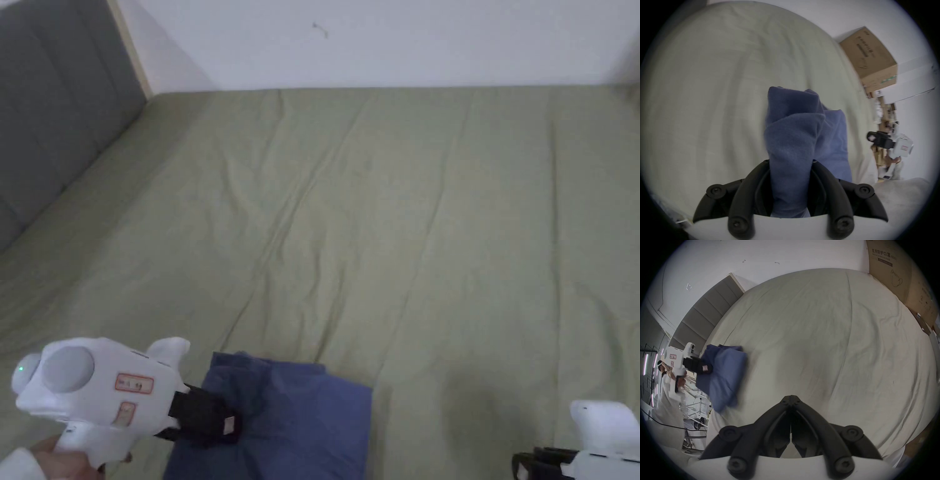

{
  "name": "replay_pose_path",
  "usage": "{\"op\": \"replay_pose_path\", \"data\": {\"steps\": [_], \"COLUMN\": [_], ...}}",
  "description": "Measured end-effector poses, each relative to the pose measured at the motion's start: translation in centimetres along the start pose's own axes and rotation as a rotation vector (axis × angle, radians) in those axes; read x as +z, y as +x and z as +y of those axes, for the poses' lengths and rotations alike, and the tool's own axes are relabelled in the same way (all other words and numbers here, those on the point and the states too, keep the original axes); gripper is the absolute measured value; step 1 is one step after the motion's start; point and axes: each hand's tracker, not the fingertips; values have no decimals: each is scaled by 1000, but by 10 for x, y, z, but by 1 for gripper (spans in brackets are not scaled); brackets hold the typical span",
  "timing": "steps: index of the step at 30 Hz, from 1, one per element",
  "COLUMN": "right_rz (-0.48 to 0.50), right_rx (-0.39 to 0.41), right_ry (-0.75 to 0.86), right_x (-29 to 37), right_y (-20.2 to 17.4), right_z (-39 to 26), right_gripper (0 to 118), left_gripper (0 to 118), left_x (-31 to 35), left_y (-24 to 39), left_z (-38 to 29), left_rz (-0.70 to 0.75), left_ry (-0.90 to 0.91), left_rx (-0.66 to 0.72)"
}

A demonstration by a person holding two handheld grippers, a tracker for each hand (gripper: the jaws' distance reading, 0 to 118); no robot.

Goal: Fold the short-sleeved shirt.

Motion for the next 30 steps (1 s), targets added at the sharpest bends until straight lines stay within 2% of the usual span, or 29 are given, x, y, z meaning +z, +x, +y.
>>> {"op": "replay_pose_path", "data": {"steps": [1,5,9,12,14,15,16,18,19,23,24,25,27,29,30], "right_rz": [-3,-41,-47,-62,-74,-77,-79,-74,-77,-74,-72,-71,-78,-67,-64], "right_rx": [-2,-2,-13,-20,-16,-14,-15,-17,-13,0,3,7,12,1,-6], "right_ry": [-4,-28,-41,-47,-56,-59,-64,-74,-80,-88,-87,-82,-71,-59,-52], "right_x": [0,0,0,-1,-3,-4,-5,-10,-13,-13,-12,-11,-8,-5,-2], "right_y": [-1,-5,-3,-3,-4,-5,-6,-2,0,-6,-7,-8,-10,-9,-8], "right_z": [-1,-5,-7,-7,-8,-9,-10,-13,-14,-15,-14,-14,-13,-12,-12], "right_gripper": [0,0,0,0,0,0,0,0,0,0,0,0,0,0,0], "left_gripper": [27,27,27,27,27,33,46,90,100,101,98,88,48,26,3], "left_x": [9,43,72,74,71,73,74,78,82,100,105,111,125,132,133], "left_y": [-15,-61,-102,-127,-140,-146,-150,-154,-155,-146,-142,-134,-115,-90,-80], "left_z": [5,20,24,25,20,18,17,13,10,4,2,1,-2,-7,-9], "left_rz": [49,393,616,874,1023,1031,1061,1102,1108,1036,1011,976,888,771,736], "left_ry": [-11,-59,-47,-93,-102,-97,-85,-44,5,44,68,97,218,287,310], "left_rx": [-20,19,55,-5,-98,-100,-86,-35,-8,51,66,76,122,173,172]}}
